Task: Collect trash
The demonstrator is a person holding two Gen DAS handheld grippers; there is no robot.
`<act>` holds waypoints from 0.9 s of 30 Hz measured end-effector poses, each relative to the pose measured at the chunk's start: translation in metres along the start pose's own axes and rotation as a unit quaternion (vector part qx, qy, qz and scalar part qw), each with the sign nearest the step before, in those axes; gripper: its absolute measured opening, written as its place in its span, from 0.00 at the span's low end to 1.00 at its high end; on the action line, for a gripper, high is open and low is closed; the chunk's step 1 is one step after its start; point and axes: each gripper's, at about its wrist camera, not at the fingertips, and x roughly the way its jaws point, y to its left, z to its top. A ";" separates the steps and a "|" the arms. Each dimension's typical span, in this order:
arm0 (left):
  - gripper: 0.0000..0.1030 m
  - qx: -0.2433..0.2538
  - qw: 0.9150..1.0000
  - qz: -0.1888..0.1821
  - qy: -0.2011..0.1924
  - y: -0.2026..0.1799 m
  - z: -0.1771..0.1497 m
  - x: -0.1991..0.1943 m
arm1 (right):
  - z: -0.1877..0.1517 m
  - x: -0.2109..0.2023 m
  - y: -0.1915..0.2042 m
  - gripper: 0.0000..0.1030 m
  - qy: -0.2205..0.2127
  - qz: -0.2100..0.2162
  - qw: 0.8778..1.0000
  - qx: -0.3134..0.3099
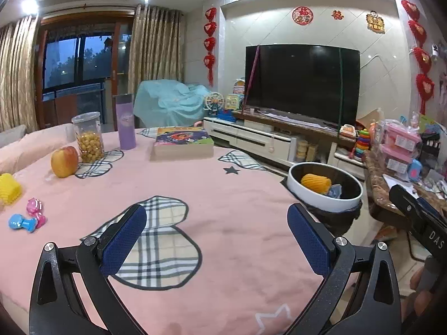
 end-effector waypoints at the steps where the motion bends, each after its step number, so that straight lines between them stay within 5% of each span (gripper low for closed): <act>1: 1.00 0.001 1.000 0.002 0.000 0.000 -0.001 0.000 | -0.001 -0.001 0.000 1.00 0.001 -0.001 1.000 -0.001; 27: 1.00 0.004 1.000 0.013 -0.022 0.002 -0.006 -0.010 | -0.005 -0.008 0.009 1.00 -0.013 -0.004 1.000 -0.012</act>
